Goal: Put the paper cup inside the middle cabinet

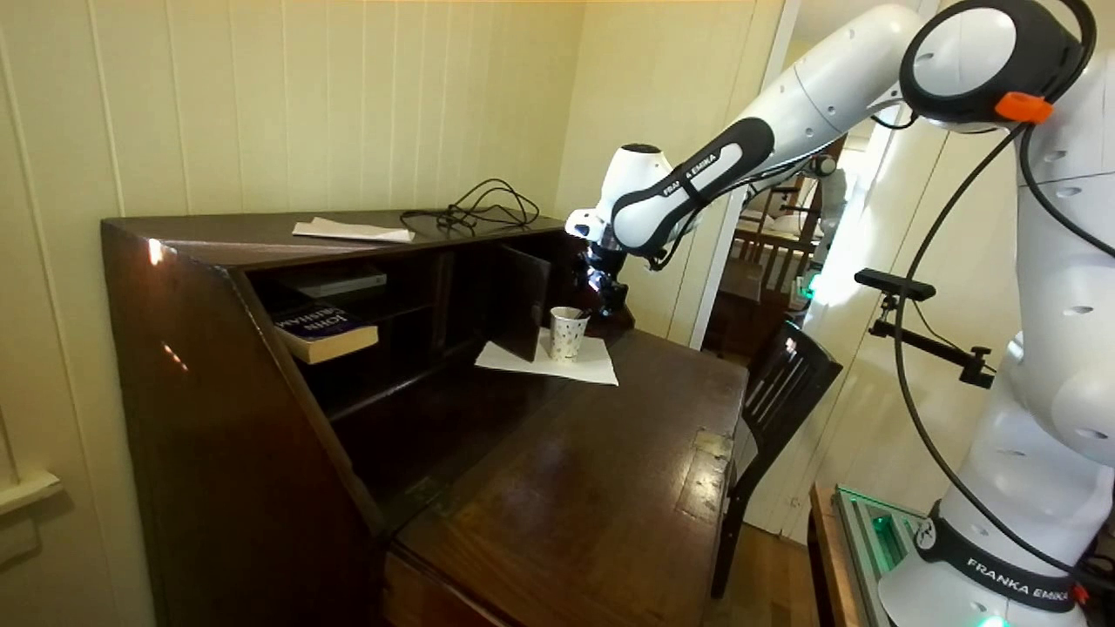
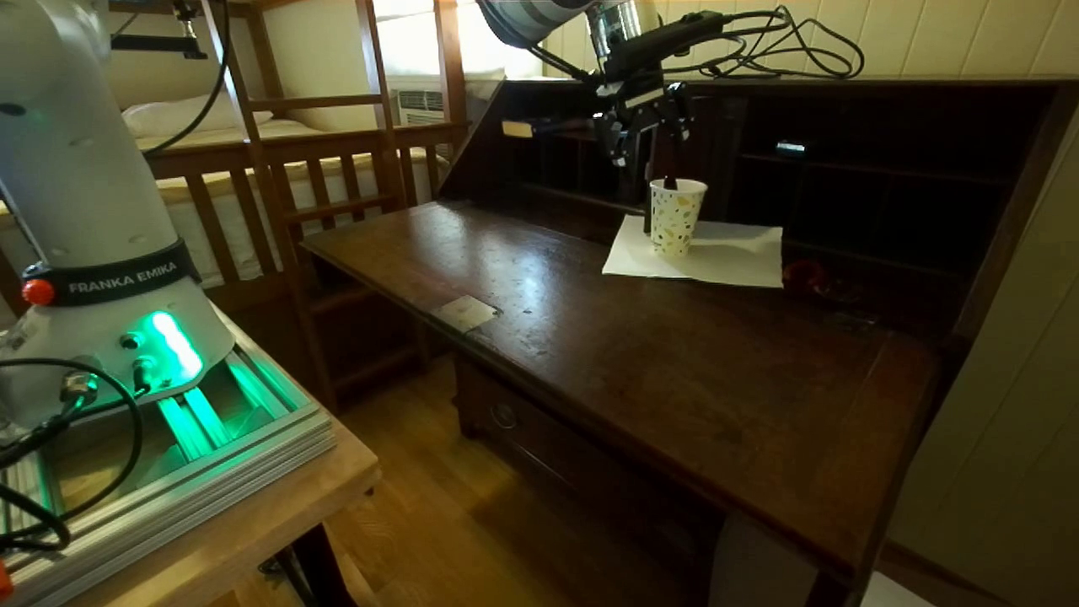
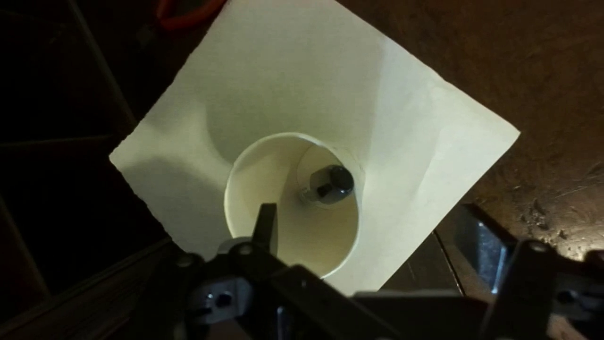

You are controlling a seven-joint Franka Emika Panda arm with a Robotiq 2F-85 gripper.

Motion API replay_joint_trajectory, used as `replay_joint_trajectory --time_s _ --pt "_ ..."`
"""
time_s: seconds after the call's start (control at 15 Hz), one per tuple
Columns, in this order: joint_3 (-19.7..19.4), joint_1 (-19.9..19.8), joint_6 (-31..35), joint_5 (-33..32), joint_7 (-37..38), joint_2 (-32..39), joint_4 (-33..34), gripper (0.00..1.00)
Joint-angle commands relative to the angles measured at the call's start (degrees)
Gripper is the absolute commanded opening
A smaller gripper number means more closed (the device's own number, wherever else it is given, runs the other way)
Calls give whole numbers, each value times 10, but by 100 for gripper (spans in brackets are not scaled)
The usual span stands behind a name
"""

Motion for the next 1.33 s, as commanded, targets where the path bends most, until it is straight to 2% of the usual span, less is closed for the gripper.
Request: replay_joint_trajectory --time_s 0.0,0.07,0.13,0.27,0.67,0.87,1.0,1.27 --pt "13 -8 -11 -2 9 13 11 77" --pt "15 -8 -12 -2 8 18 15 69" --pt "16 -8 -14 -2 9 21 17 67" --pt "20 -10 -17 2 7 28 22 46" --pt "25 -12 -32 3 6 41 34 5" --pt "23 -11 -37 2 12 37 31 0" --pt "21 -8 -45 -2 20 25 20 2" --pt "-3 23 -47 -74 63 -36 -45 1"
